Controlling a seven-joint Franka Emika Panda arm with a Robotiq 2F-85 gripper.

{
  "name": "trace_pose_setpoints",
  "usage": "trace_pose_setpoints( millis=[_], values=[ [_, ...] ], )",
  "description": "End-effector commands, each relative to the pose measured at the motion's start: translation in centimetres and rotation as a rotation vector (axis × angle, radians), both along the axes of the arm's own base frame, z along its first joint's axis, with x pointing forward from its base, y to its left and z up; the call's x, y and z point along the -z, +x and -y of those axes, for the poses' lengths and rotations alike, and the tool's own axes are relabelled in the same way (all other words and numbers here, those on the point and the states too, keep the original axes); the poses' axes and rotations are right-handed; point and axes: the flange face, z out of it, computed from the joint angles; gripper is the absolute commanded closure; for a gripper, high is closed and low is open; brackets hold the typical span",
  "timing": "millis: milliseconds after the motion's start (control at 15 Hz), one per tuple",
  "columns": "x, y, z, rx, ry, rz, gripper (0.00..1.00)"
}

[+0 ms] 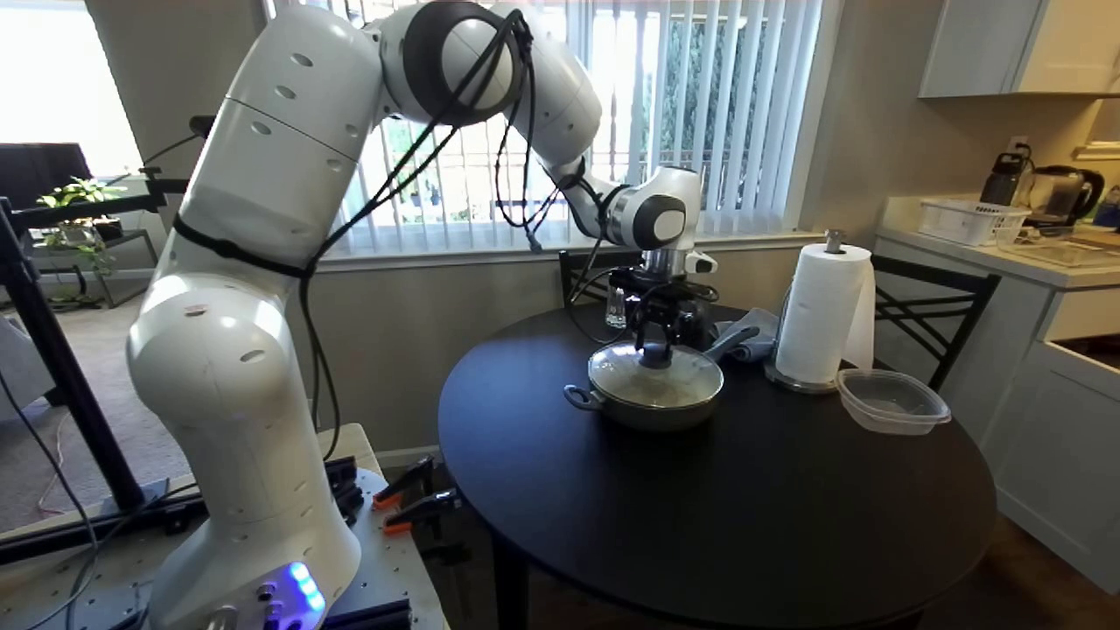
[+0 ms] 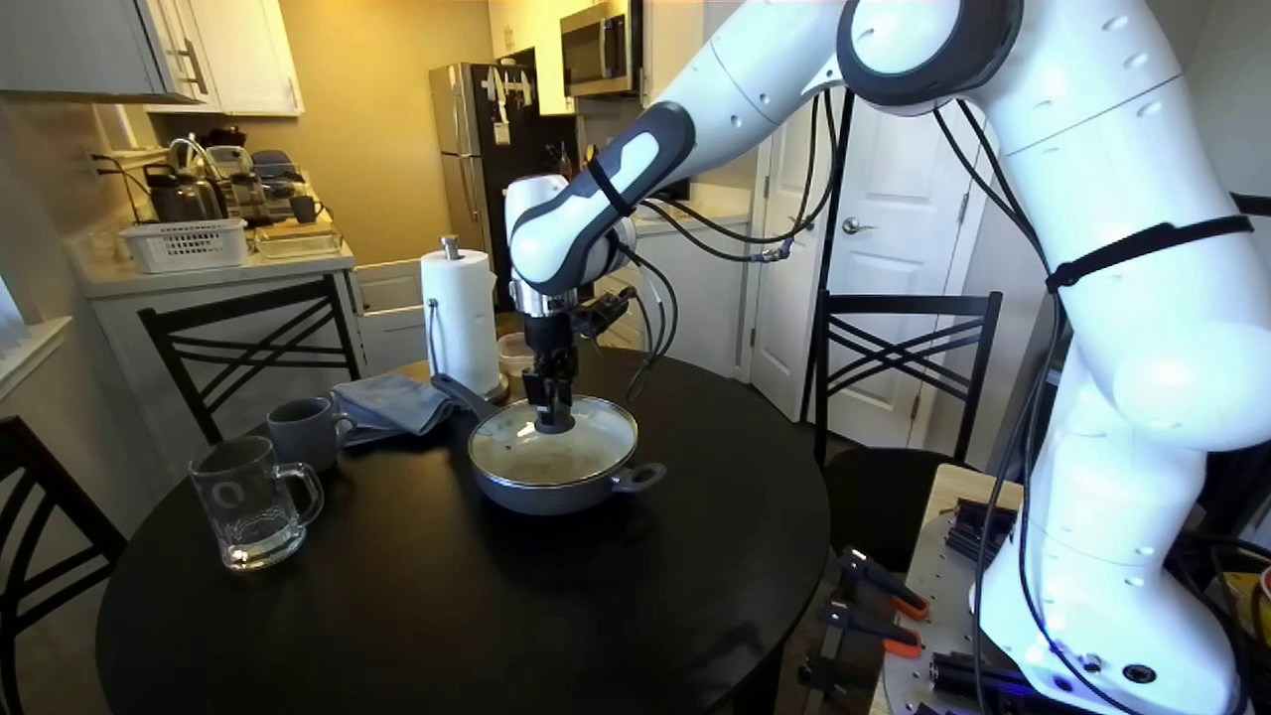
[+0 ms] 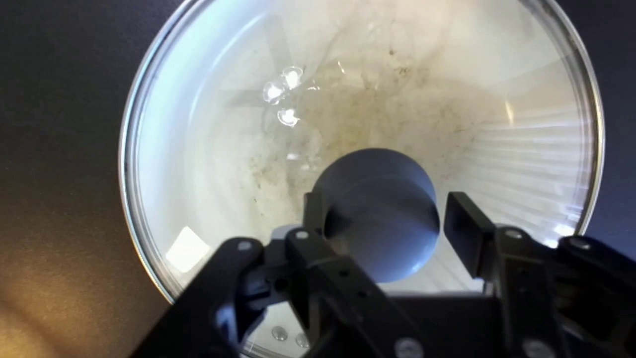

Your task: Remove the glass lid from the pot.

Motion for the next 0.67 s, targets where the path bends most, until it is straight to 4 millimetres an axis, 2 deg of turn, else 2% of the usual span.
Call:
trace_pose_setpoints(
  millis=[0,400,600],
  values=[
    [-0.3,0.5,0.2,-0.028,0.030,-0.013,0.66],
    [-0.3,0.3,0.0,-0.030,0.029,-0.016,0.68],
    [-1.9,0.1,-0.8,-0.038,0.012,-0.001,0.68]
  ],
)
